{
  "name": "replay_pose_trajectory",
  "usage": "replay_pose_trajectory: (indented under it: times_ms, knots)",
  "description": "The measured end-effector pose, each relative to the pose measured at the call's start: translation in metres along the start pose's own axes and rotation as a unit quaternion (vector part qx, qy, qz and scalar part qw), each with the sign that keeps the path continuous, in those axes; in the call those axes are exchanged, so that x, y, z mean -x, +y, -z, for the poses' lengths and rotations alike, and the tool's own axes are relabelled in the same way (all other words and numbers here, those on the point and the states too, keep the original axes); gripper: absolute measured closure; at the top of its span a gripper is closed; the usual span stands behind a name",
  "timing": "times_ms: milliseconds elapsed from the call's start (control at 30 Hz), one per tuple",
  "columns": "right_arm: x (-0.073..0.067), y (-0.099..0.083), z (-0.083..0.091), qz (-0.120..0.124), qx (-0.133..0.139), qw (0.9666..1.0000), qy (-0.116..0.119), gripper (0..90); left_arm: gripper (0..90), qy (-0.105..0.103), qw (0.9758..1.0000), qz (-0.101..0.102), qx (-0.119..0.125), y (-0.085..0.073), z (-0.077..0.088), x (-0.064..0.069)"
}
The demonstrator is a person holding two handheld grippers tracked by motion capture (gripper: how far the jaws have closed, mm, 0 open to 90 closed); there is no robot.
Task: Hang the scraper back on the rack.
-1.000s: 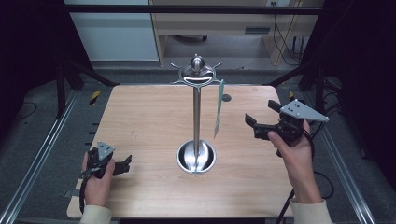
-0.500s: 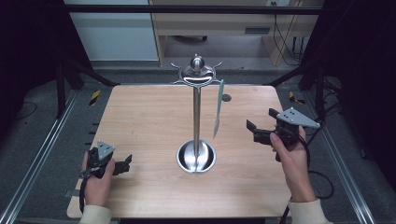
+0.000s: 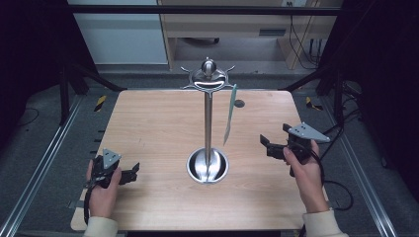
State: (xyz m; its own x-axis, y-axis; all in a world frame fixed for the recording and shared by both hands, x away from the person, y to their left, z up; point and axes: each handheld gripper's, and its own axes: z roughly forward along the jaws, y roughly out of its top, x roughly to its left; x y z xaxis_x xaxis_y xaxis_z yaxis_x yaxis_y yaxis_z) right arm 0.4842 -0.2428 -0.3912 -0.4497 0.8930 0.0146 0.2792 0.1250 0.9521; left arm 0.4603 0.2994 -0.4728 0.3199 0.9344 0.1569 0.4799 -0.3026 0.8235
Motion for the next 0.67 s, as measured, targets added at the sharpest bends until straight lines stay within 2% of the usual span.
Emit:
replay_pose_trajectory:
  times_ms: [133, 233, 400, 667]
  knots:
    - [0.002, -0.017, -0.004, -0.002, -0.012, 0.9999, -0.003, 7.7, 2.5, 0.001, 0.9999, -0.001, 0.01, 0.001, 0.001, -0.001]
    - [0.003, -0.037, -0.011, 0.006, -0.035, 0.9993, -0.009, 7.8, 2.5, -0.004, 1.0, 0.001, 0.009, 0.0, 0.0, -0.002]
    - [0.002, -0.062, -0.02, 0.004, -0.069, 0.9976, -0.011, 9.0, 2.4, -0.009, 0.9999, 0.003, 0.005, 0.0, -0.002, -0.002]
    - [0.001, -0.074, -0.026, 0.002, -0.092, 0.9957, -0.009, 9.2, 2.3, -0.006, 1.0, 0.002, -0.006, -0.002, -0.004, -0.002]
